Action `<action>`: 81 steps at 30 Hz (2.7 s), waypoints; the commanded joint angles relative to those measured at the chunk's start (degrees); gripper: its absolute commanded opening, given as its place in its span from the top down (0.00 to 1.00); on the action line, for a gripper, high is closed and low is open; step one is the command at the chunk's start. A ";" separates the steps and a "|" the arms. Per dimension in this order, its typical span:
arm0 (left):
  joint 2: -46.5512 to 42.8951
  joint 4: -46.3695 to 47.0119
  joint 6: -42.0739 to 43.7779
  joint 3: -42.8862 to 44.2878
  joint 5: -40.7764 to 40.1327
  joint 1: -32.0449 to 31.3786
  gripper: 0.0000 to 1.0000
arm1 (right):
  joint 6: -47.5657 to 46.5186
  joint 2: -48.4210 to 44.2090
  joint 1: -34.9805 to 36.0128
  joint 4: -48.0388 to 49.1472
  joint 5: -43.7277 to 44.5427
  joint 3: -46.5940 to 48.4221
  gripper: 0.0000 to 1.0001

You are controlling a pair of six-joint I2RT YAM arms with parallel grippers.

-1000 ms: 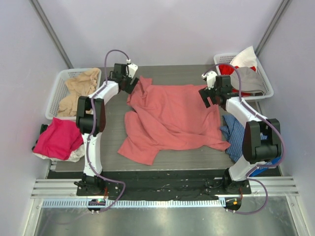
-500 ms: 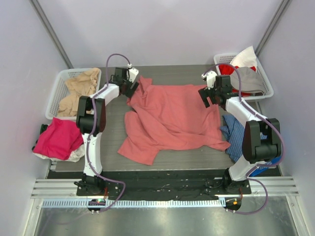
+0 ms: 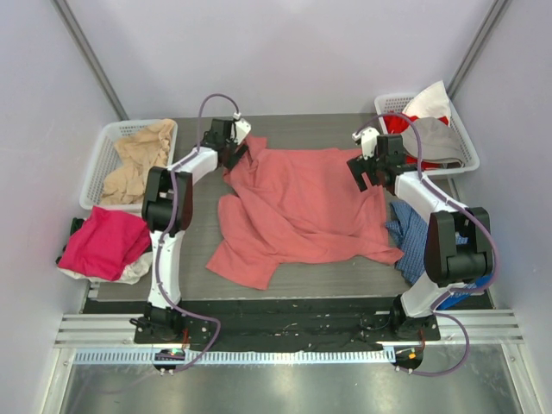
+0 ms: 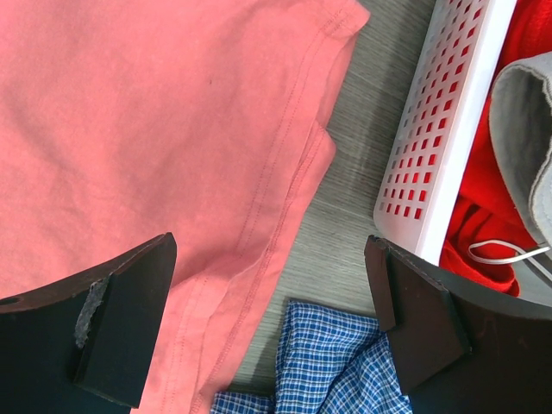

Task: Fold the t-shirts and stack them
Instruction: Flatten the tshirt out

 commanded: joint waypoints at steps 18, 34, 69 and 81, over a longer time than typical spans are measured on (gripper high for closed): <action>2.24 4.90 5.19 7.42 -12.96 4.77 0.12 | 1.00 -1.69 0.44 2.85 0.19 -1.19 0.00; -6.04 -10.83 -5.97 6.10 10.87 4.77 0.12 | 1.97 -1.78 1.50 2.41 -0.17 -2.50 0.00; 6.44 -16.03 -1.50 16.38 15.29 4.77 1.00 | 1.88 -2.48 1.58 1.35 -1.13 -4.53 0.07; 4.51 -12.15 6.59 13.39 3.32 6.27 1.00 | 2.06 -1.95 1.67 1.44 -0.96 -4.18 0.08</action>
